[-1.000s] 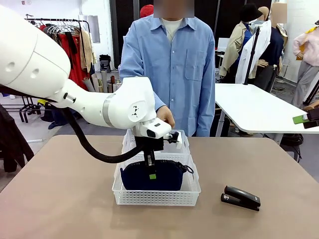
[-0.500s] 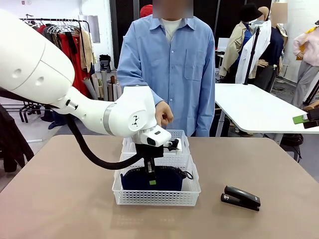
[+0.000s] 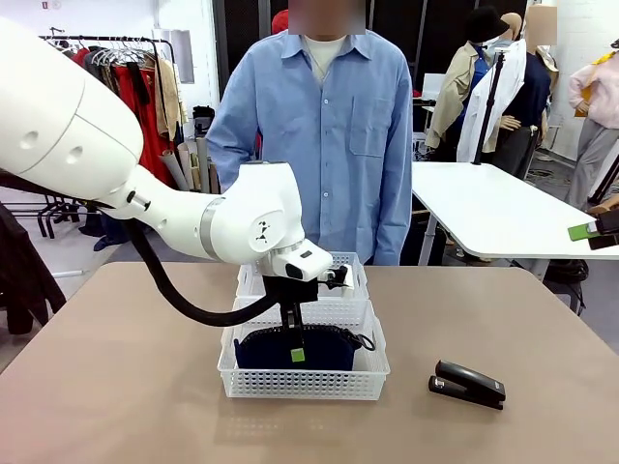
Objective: Distribute items into two baskets.
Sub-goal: Place the picked Pencil pouch into the Organizing basket as instructed by the person.
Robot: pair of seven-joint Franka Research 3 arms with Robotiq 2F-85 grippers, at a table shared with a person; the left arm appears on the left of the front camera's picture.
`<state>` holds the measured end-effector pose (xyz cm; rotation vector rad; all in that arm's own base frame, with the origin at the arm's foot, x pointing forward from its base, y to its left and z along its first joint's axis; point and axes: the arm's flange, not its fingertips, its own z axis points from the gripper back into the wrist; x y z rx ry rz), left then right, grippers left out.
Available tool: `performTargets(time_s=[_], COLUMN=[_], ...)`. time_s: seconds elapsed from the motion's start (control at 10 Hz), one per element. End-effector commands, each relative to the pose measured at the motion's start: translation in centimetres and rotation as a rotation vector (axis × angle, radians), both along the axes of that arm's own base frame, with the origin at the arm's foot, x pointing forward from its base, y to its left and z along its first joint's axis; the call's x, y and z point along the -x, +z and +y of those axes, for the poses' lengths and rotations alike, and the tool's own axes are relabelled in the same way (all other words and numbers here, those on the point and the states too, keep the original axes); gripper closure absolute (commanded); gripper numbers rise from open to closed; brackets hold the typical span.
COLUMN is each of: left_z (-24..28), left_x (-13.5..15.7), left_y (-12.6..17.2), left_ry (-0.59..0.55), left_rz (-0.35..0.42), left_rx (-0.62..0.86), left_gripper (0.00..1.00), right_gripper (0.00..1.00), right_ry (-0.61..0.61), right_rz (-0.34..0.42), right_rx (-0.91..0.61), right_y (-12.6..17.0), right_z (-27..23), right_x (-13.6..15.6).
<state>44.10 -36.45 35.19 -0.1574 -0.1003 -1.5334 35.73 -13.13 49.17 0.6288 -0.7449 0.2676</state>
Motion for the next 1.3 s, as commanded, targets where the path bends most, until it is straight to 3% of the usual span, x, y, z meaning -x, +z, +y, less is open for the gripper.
performTargets(time_s=[0.0,0.5,0.7,0.8,1.2], left_z=[0.7,2.2,2.9,1.2,1.2], left_x=[0.2,1.7,2.4,1.3,1.3], left_y=[1.4,6.8,7.4,7.2,7.2], left_ry=[0.006,-0.045,-0.192,-0.044,-0.044], left_rz=[-0.025,-0.074,-0.012,-0.072,-0.072], left_rx=[0.006,0.016,-0.017,0.004,0.004], left_gripper=[0.0,0.0,0.0,0.0,0.0], right_gripper=[0.0,0.0,0.0,0.0,0.0], right_ry=[0.004,0.004,0.004,0.004,0.004], right_rz=[-0.025,-0.025,-0.025,-0.025,-0.025], right_rx=[-0.028,-0.028,-0.028,-0.028,-0.028], right_y=[-0.1,-0.1,-0.1,-0.1,-0.1], right_z=[0.0,0.0,0.0,0.0,0.0], right_x=[-0.2,-0.2,-0.2,-0.2,-0.2])
